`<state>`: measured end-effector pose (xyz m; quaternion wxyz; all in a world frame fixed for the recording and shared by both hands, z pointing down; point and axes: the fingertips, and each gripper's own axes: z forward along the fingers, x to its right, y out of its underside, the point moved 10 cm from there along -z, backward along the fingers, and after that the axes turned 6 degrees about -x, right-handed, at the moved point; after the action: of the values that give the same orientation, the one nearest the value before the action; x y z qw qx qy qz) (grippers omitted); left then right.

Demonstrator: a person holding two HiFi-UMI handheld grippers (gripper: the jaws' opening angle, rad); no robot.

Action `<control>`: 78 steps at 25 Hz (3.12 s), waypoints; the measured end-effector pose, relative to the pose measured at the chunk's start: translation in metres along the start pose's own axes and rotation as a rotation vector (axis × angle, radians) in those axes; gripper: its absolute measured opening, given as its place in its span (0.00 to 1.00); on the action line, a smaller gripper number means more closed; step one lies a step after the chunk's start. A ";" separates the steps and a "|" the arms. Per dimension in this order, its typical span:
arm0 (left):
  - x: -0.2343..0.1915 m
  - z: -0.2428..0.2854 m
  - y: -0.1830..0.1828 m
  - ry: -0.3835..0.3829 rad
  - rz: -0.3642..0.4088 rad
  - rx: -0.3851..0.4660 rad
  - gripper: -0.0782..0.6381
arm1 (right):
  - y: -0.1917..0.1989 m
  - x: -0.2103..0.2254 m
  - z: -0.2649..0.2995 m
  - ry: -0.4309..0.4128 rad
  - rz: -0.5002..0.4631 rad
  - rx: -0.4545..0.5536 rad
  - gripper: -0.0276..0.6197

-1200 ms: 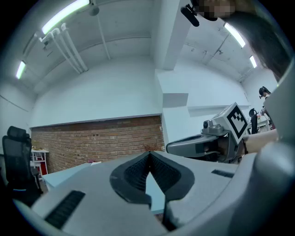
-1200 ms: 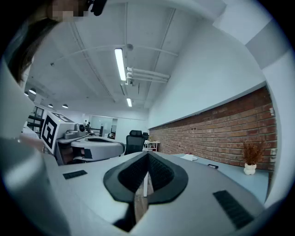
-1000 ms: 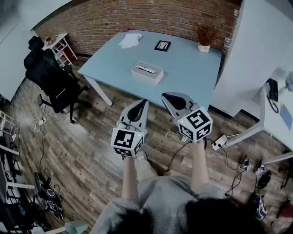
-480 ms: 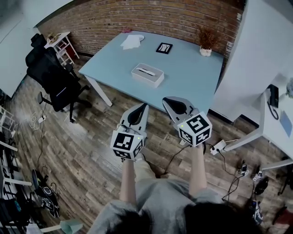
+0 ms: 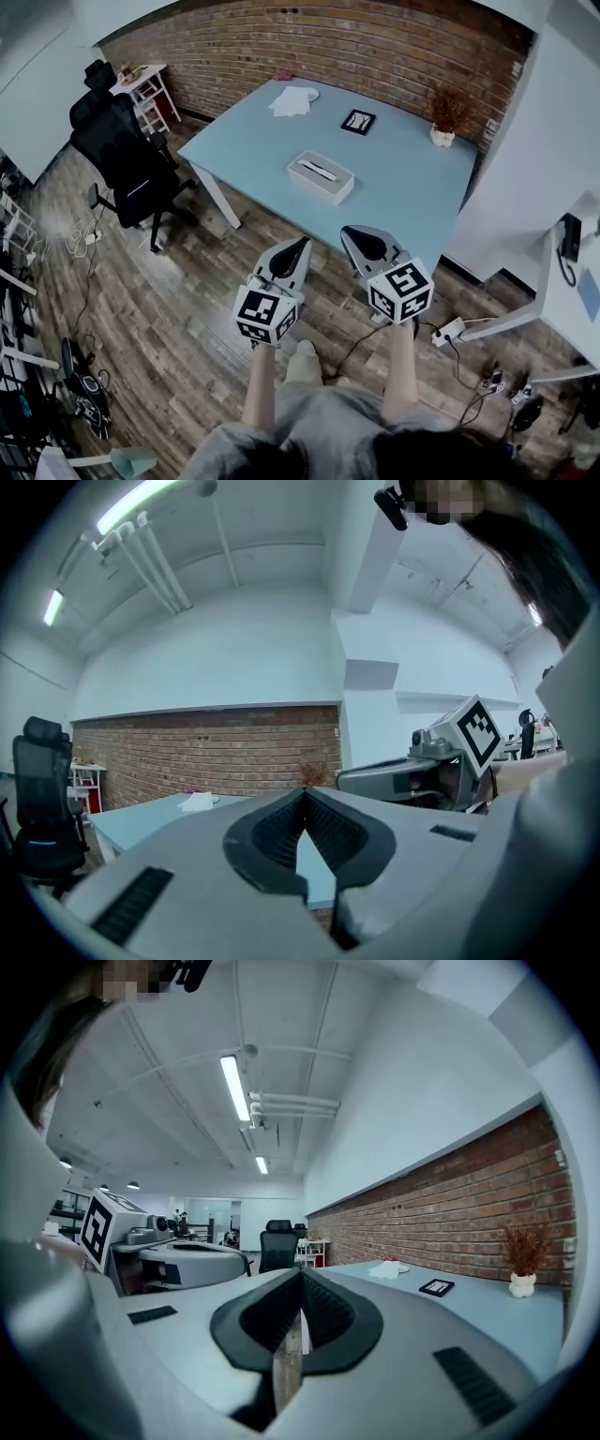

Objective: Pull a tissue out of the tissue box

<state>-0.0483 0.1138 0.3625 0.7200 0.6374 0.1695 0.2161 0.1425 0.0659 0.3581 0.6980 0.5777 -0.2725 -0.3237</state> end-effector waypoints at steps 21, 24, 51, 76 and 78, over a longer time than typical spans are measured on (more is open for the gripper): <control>-0.114 0.044 0.007 0.053 -0.037 -0.003 0.11 | -0.016 0.025 0.107 0.083 -0.023 -0.120 0.04; -0.122 0.045 0.012 0.074 -0.050 -0.001 0.11 | -0.011 0.021 0.114 0.109 -0.014 -0.133 0.04; -0.183 0.131 0.020 0.031 -0.109 -0.044 0.11 | -0.027 0.111 0.200 0.080 -0.079 -0.209 0.04; -0.236 0.210 0.066 0.037 -0.225 -0.201 0.11 | 0.024 0.180 0.292 0.060 -0.066 -0.525 0.04; -0.241 0.212 0.073 0.037 -0.238 -0.217 0.11 | 0.030 0.180 0.302 0.052 -0.080 -0.564 0.04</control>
<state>-0.1495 -0.1857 0.4550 0.8020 0.5271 0.2326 0.1580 0.0341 -0.2584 0.4446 0.8244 0.3792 -0.1309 -0.3993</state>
